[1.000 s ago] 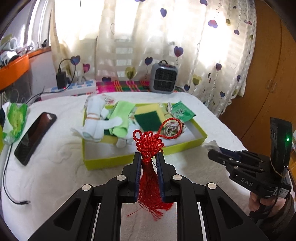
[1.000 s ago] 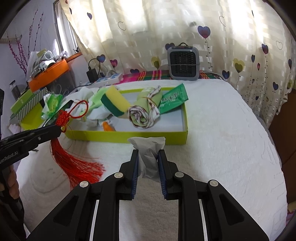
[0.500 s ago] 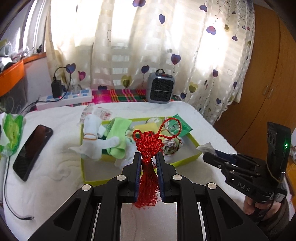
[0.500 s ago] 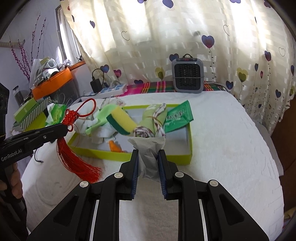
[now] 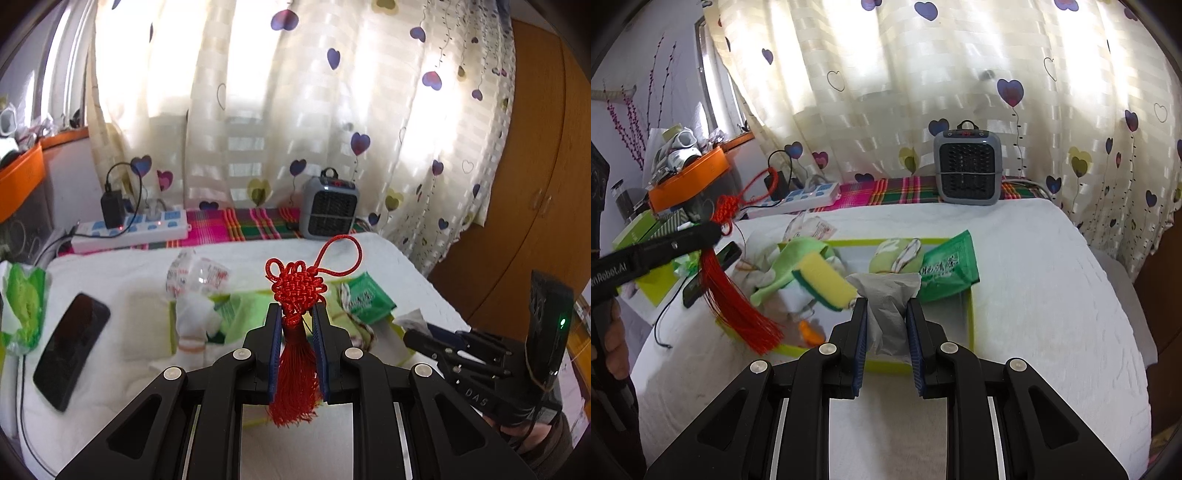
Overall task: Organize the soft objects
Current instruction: 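Carry the tassel in the left tool while the right tool carries the tissue over the box, then lower and release the tassel in the box with the left tool while the right tool releases the tissue inside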
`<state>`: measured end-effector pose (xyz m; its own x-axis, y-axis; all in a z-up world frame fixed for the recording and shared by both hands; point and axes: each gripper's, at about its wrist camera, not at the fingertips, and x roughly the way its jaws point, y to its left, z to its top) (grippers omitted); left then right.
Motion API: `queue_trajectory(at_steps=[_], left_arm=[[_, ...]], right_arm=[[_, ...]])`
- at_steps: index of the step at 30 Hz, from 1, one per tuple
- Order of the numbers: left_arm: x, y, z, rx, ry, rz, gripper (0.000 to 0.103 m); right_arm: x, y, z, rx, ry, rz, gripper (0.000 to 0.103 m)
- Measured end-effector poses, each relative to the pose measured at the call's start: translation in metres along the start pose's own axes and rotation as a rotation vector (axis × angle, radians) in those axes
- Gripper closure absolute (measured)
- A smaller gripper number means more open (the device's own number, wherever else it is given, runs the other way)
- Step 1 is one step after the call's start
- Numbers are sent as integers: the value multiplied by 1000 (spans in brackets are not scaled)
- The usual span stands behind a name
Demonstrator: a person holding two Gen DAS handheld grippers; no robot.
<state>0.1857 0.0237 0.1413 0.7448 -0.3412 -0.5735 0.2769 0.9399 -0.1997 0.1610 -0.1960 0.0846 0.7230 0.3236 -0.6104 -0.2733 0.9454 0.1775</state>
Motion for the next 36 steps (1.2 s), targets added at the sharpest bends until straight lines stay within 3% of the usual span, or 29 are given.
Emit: queue_trajectory(at_steps=[8,20,36], left_arm=[[23,7,17,-3,15,24,88],[76,26,7,-23,137,69,88],[94,30,-5,-39,185,71,88]], right_arm=[[14,-10,12,22,1,-20,82],[46,-18,13,19,58,-43,82],[68,-19,10,3,91,-84,81]])
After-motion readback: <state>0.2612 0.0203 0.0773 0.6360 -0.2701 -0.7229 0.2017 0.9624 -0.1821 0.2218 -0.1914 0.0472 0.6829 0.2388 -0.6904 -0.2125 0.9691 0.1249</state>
